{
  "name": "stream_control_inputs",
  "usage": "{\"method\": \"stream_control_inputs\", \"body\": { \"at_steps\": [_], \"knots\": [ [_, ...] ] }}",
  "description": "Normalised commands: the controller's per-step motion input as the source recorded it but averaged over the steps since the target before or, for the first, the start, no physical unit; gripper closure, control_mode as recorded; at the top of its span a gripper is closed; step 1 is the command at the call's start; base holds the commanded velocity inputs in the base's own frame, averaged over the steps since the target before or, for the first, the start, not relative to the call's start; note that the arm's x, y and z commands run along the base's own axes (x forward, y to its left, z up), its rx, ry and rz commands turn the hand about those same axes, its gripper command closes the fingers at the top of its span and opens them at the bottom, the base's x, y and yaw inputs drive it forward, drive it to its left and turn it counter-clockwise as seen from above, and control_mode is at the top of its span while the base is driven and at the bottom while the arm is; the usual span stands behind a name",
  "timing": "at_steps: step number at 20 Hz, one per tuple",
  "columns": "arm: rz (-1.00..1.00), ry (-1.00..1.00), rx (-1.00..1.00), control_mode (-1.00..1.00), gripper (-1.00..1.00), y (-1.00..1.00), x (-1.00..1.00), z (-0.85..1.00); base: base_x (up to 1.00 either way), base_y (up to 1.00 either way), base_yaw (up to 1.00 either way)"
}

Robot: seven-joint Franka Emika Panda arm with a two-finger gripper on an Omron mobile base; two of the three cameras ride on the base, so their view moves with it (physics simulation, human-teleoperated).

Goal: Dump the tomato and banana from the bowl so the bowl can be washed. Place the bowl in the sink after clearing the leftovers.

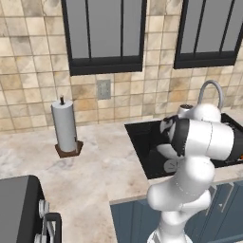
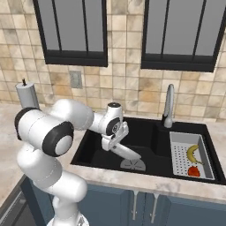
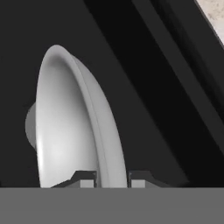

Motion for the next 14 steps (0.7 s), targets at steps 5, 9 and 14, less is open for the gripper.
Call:
{"method": "stream_control_inputs", "body": {
  "at_steps": [5, 9, 14],
  "knots": [
    [-0.12, 0.04, 0.00, -1.00, 1.00, -0.11, 0.17, -0.46, 0.00, 0.00, 0.00],
    [-0.13, 0.00, 0.00, -1.00, 1.00, -0.04, 0.40, -0.36, 0.00, 0.00, 0.00],
    [-0.13, 0.00, 0.00, -1.00, 1.00, -0.04, 0.20, -0.53, 0.00, 0.00, 0.00]
  ]
}}
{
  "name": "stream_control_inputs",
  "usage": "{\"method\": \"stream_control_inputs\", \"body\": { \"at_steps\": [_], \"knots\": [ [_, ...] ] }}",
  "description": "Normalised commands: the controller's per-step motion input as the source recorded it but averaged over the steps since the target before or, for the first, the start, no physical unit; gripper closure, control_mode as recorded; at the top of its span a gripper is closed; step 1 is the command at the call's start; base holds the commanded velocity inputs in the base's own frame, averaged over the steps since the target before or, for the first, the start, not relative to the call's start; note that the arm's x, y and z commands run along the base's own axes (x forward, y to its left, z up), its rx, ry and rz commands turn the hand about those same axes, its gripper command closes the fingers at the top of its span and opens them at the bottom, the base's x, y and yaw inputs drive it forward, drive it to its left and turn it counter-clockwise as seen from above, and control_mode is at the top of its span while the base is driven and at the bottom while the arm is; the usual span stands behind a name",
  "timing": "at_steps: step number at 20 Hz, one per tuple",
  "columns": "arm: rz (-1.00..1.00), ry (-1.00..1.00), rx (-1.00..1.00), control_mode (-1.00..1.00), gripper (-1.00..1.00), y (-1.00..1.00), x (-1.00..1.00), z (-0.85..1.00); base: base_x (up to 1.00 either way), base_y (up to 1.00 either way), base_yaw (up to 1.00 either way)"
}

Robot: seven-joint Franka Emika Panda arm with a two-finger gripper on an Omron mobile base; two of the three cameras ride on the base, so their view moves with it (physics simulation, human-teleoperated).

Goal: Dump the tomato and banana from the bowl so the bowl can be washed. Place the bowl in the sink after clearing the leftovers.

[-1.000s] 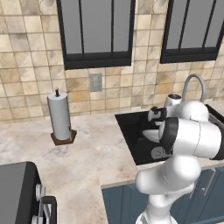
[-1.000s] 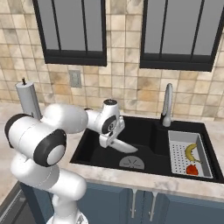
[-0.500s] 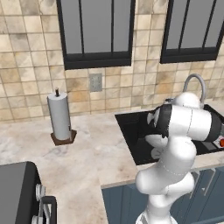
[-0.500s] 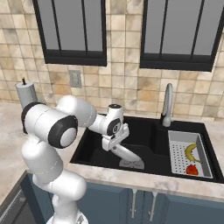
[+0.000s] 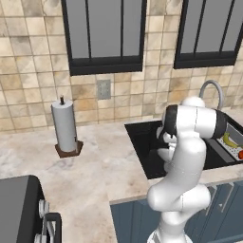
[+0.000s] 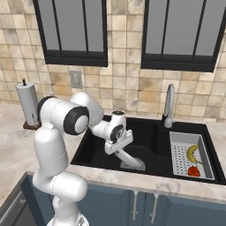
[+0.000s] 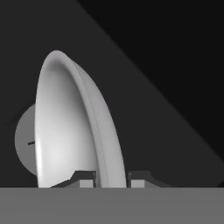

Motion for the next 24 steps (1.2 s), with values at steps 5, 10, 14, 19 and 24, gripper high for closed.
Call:
{"method": "stream_control_inputs", "body": {
  "at_steps": [5, 10, 14, 19, 24],
  "knots": [
    [-0.14, 0.00, -0.02, -1.00, 1.00, 0.00, 0.07, -0.70, 0.00, 0.00, 0.00],
    [-0.08, 0.03, 0.00, -1.00, 1.00, 0.01, 0.32, -0.44, 0.00, 0.00, 0.00],
    [-0.11, 0.00, 0.00, -1.00, 1.00, 0.00, 0.46, -0.32, 0.00, 0.00, 0.00],
    [-0.10, 0.00, 0.00, -1.00, 1.00, 0.00, 0.39, -0.15, 0.00, 0.00, 0.00],
    [-0.05, 0.00, 0.00, -1.00, -1.00, 0.00, 0.18, -0.02, 0.00, 0.00, 0.00]
  ]
}}
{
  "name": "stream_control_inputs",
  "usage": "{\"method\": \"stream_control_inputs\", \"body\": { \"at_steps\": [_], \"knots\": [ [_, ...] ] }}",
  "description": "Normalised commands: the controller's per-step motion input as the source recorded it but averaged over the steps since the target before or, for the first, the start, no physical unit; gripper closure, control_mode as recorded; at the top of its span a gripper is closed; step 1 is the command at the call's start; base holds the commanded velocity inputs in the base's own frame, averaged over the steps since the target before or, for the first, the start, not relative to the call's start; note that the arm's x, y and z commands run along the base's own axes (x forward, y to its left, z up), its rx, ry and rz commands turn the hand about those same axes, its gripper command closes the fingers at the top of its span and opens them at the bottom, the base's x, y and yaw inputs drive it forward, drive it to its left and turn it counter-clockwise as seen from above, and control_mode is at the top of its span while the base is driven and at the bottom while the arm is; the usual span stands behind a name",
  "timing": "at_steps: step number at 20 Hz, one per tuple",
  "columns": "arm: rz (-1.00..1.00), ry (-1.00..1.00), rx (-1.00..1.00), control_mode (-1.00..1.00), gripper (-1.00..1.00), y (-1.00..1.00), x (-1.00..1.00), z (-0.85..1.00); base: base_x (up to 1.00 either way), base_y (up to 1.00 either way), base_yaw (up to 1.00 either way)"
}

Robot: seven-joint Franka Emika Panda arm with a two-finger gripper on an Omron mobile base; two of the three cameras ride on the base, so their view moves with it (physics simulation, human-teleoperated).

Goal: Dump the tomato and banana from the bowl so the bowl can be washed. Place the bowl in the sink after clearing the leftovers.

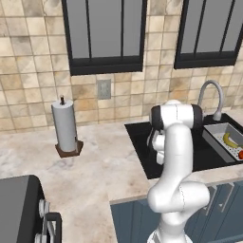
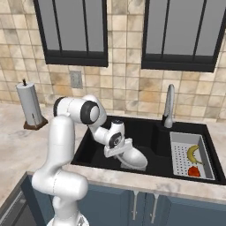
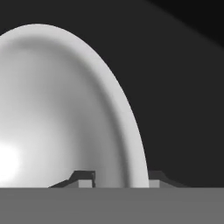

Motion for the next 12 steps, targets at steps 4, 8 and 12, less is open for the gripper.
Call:
{"method": "stream_control_inputs", "body": {
  "at_steps": [4, 8, 12],
  "knots": [
    [-0.06, 0.00, 0.00, -1.00, -1.00, 0.00, 0.04, 0.01, 0.00, 0.00, 0.00],
    [-0.08, 0.00, 0.00, -1.00, -1.00, 0.04, 0.00, 0.48, 0.00, 0.00, 0.00],
    [-0.10, -0.02, 0.00, -1.00, -1.00, 0.06, -0.23, 0.92, 0.00, 0.00, 0.00]
  ]
}}
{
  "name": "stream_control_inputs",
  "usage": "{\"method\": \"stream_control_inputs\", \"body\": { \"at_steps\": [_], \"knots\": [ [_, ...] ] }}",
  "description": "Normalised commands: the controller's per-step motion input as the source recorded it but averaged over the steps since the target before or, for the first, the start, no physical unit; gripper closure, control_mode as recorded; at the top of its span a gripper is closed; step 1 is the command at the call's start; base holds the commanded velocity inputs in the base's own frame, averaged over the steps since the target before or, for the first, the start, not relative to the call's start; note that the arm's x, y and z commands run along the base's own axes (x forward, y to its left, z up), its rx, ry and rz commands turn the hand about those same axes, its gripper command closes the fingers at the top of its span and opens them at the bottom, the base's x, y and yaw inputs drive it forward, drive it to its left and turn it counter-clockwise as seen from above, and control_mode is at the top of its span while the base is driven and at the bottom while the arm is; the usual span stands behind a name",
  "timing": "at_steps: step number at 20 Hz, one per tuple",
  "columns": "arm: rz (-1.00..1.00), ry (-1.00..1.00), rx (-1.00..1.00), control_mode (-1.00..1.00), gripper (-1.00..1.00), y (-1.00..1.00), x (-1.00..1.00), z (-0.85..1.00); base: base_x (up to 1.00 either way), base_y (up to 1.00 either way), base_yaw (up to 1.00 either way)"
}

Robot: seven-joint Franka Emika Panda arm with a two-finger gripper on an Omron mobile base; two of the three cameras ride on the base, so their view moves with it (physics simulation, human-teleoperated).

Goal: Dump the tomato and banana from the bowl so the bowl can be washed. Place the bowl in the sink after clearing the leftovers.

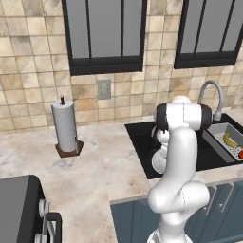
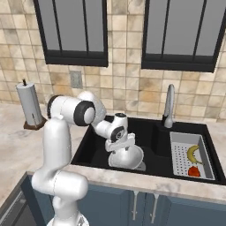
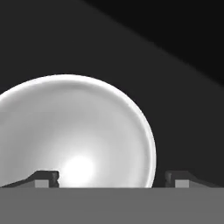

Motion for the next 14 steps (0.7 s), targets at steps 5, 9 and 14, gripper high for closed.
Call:
{"method": "stream_control_inputs", "body": {
  "at_steps": [5, 9, 14],
  "knots": [
    [-0.11, -0.15, -0.02, -1.00, -1.00, 0.22, -0.32, 1.00, 0.00, 0.00, 0.00],
    [-0.12, -0.26, -0.11, -1.00, -1.00, 0.33, -0.40, 1.00, 0.00, 0.00, 0.00],
    [-0.14, -0.27, -0.13, -1.00, -1.00, 0.42, -0.52, 1.00, 0.00, 0.00, 0.00]
  ]
}}
